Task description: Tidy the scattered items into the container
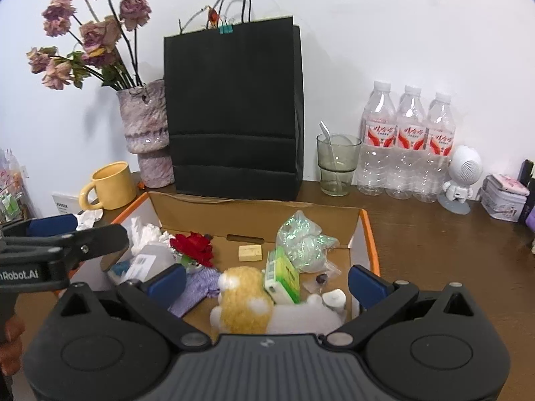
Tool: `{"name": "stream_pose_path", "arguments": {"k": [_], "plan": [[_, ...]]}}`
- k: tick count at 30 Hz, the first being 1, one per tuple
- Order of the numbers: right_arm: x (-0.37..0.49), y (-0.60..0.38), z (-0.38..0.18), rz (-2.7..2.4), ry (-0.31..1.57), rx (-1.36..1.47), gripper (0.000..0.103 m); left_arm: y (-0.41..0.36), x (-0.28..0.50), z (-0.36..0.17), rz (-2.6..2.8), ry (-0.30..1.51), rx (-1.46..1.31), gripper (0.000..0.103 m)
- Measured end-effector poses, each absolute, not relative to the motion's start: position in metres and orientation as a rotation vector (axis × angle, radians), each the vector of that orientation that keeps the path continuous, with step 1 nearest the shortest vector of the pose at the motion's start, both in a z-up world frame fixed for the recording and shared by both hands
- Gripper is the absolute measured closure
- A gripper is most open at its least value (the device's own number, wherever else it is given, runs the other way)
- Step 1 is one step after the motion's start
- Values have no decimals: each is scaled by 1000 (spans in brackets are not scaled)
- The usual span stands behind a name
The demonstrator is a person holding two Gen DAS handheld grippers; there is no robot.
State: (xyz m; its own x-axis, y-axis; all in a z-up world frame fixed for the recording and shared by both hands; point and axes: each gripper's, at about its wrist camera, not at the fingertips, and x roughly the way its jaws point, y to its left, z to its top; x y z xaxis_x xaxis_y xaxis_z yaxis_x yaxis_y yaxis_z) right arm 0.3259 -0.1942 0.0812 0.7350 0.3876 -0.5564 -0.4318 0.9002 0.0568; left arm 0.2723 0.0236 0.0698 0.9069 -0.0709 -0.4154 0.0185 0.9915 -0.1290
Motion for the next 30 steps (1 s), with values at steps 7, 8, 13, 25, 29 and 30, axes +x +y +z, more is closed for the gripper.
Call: {"name": "stream_pose_path", "arguments": {"k": [7,8,13,25,29,30], "plan": [[288,-209,85,434,597,-80,0,11,233,69,-23,457,-70,0],[282,-210,85,433,600,-83,0,10,228,69,-14,460,-65,0],[259,-215,86,427,608,-86,0,13,206,67,23,492,-105,0],[216,-226,97,418,588,-72,0,13,170,73,42,515,-151,0],[207,-230,100,412,581,-64,0,11,163,76,39,504,-152,0],[206,-230,100,411,580,-65,0,11,162,76,42,505,-152,0]]}}
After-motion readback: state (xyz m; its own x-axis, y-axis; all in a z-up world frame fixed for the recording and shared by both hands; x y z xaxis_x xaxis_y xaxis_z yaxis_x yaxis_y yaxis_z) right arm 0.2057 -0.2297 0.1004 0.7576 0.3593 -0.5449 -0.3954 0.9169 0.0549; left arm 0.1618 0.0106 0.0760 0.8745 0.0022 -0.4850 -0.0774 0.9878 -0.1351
